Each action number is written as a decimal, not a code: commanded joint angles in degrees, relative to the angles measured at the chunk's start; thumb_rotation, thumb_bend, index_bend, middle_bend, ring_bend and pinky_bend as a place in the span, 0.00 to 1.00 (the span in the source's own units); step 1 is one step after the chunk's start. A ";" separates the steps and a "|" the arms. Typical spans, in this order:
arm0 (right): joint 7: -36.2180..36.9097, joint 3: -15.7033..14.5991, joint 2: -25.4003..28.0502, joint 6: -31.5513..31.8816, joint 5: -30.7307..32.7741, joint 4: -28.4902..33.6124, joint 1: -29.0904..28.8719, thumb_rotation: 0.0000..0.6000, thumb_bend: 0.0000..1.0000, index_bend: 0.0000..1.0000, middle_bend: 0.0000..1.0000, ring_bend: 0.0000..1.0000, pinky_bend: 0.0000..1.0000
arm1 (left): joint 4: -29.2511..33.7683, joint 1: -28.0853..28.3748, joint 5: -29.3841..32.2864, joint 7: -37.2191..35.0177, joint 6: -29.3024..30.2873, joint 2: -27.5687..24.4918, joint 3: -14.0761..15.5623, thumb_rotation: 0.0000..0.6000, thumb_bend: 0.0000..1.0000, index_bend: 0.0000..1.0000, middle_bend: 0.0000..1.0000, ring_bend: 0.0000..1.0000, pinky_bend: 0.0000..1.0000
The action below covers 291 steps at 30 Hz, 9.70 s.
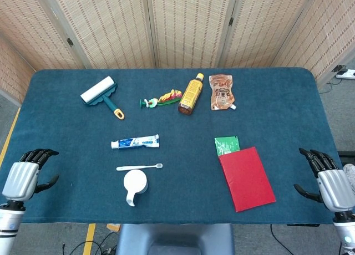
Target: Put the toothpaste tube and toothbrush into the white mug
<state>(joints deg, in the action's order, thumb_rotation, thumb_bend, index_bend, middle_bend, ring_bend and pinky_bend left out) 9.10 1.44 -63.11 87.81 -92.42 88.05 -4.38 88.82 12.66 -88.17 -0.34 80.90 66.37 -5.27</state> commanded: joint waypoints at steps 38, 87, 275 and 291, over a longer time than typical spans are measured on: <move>-0.95 0.35 1.49 0.02 1.16 1.41 0.46 1.00 0.09 0.09 0.21 0.15 0.18 | -19.54 42.11 34.48 24.24 -46.10 20.99 -7.44 0.83 0.30 0.31 0.91 0.81 0.97; 0.58 0.66 0.69 -0.56 2.22 -0.74 0.60 1.00 0.09 0.09 0.21 0.16 0.18 | -25.68 47.42 40.96 23.47 -40.40 29.69 -1.94 1.00 0.30 0.56 0.95 0.85 1.00; -1.68 0.53 0.91 -0.45 1.78 1.21 0.80 1.00 0.09 0.09 0.21 0.17 0.18 | -36.31 32.78 3.53 -13.34 -31.95 28.67 2.17 1.00 0.13 0.27 0.97 0.86 1.00; -0.76 0.40 0.57 -0.11 1.51 0.25 1.02 1.00 0.09 0.09 0.21 0.17 0.18 | -22.49 33.69 0.15 -10.08 -30.98 21.24 4.50 1.00 0.14 0.42 0.97 0.86 1.00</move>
<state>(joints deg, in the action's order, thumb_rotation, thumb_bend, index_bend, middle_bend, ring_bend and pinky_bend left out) 8.31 1.84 -62.52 87.68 -90.89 88.34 -3.36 65.65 46.09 -88.30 -11.22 50.58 88.13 -0.87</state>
